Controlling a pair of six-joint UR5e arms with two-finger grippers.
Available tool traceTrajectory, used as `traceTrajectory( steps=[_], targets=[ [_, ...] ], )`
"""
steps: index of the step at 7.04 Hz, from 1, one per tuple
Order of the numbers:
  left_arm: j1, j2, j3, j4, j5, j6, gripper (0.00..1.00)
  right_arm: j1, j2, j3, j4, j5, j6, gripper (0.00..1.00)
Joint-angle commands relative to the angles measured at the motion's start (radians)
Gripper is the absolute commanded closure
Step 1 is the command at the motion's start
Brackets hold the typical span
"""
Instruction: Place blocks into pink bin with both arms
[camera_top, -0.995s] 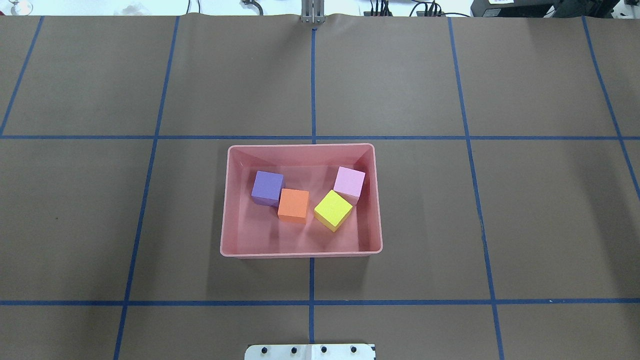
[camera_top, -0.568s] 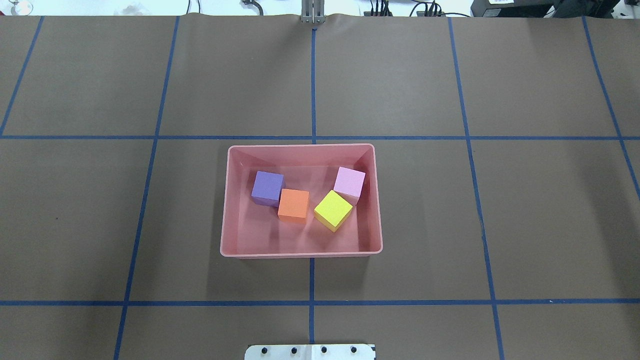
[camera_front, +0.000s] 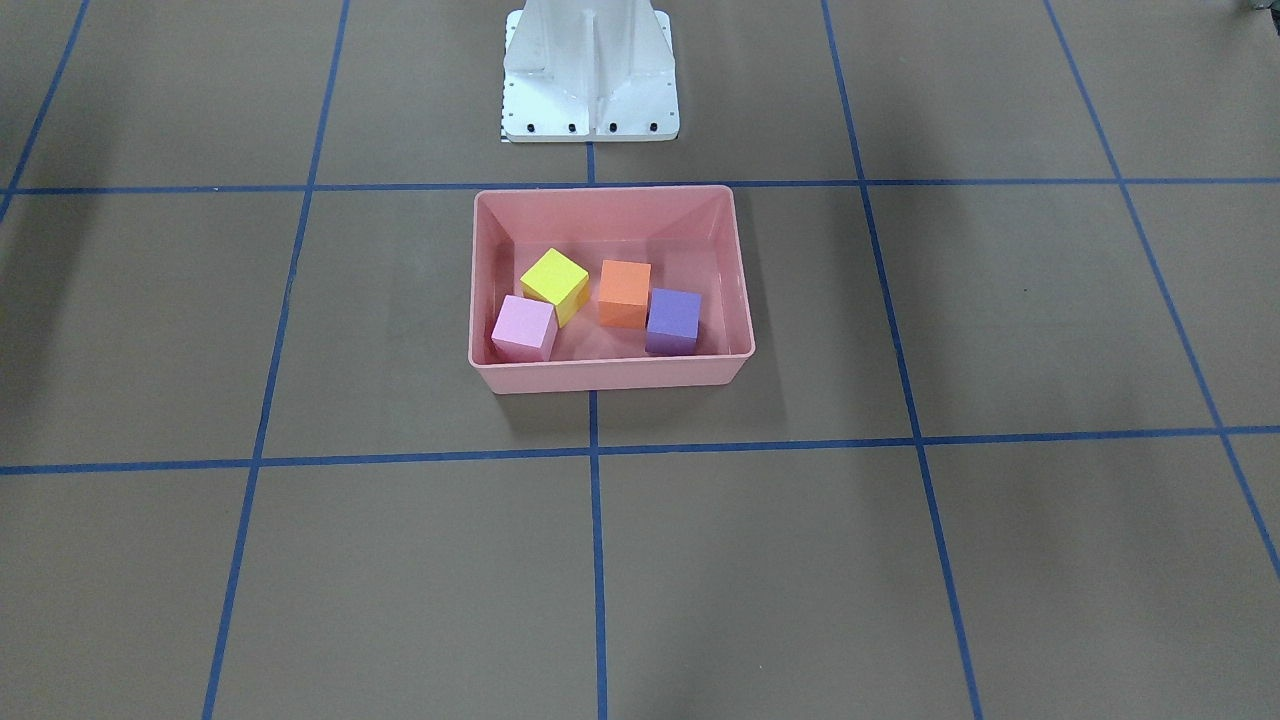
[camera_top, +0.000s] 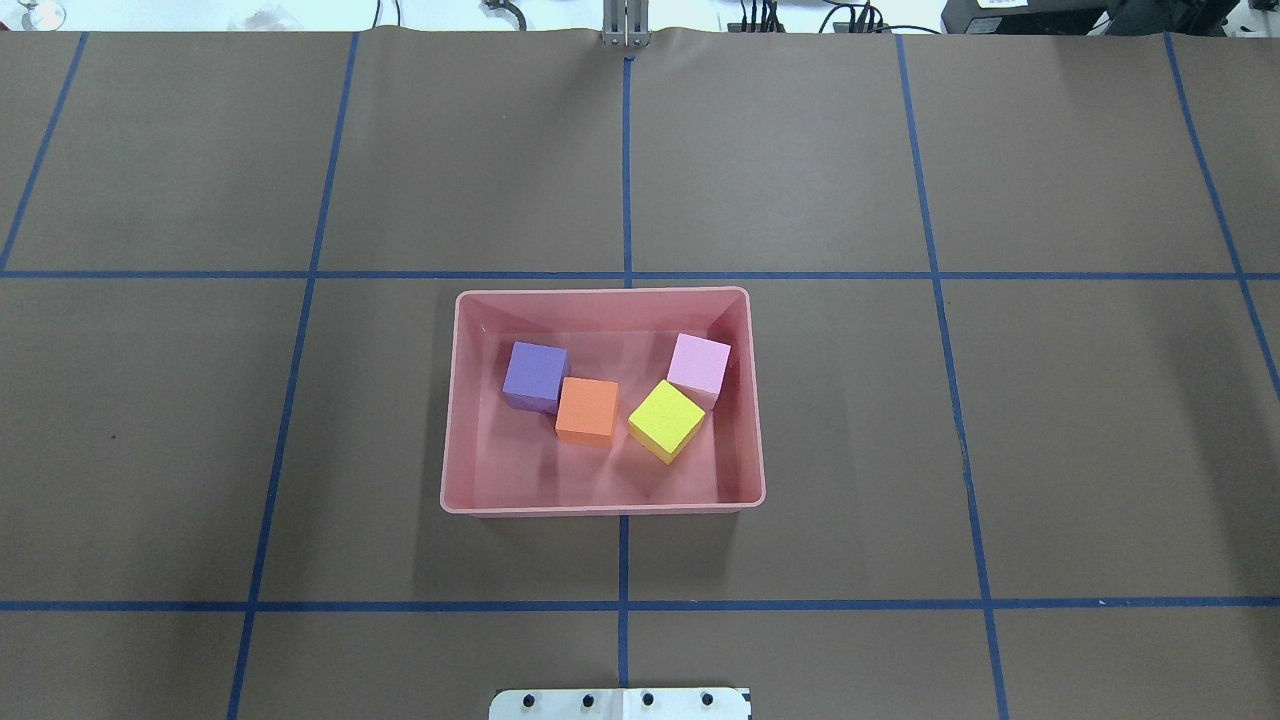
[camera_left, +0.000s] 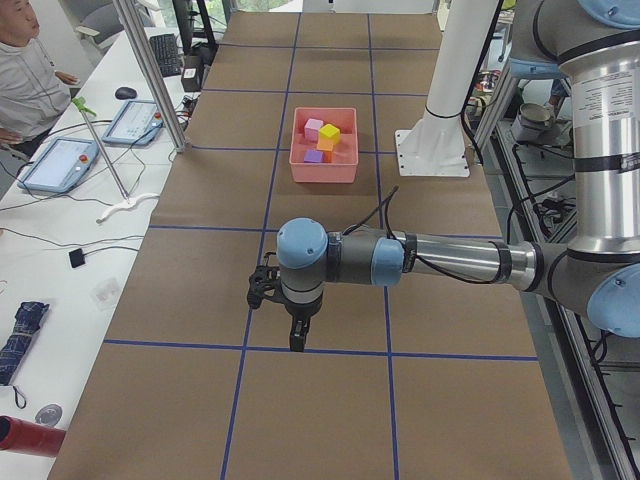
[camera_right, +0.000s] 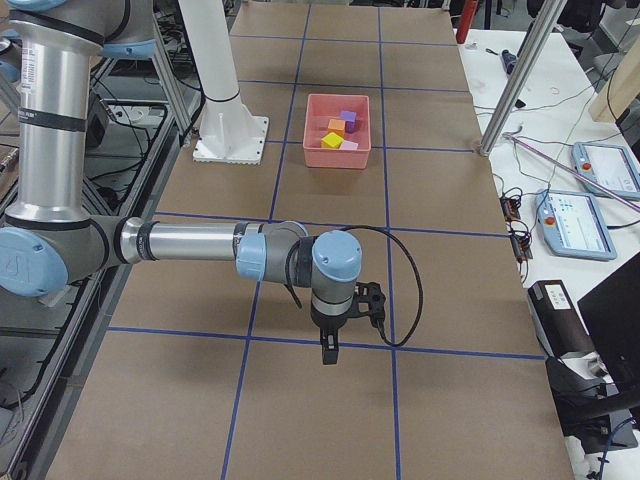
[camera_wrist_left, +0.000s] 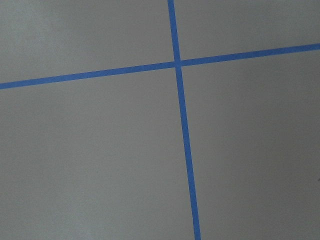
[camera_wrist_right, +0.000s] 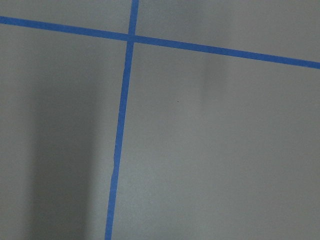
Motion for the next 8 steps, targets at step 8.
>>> traceTrajectory(
  steps=[8],
  targets=[
    [-0.001, 0.002, 0.007, 0.001, 0.002, 0.000, 0.00, 0.000, -0.001, -0.010, 0.000, 0.003, 0.000, 0.00]
  ],
)
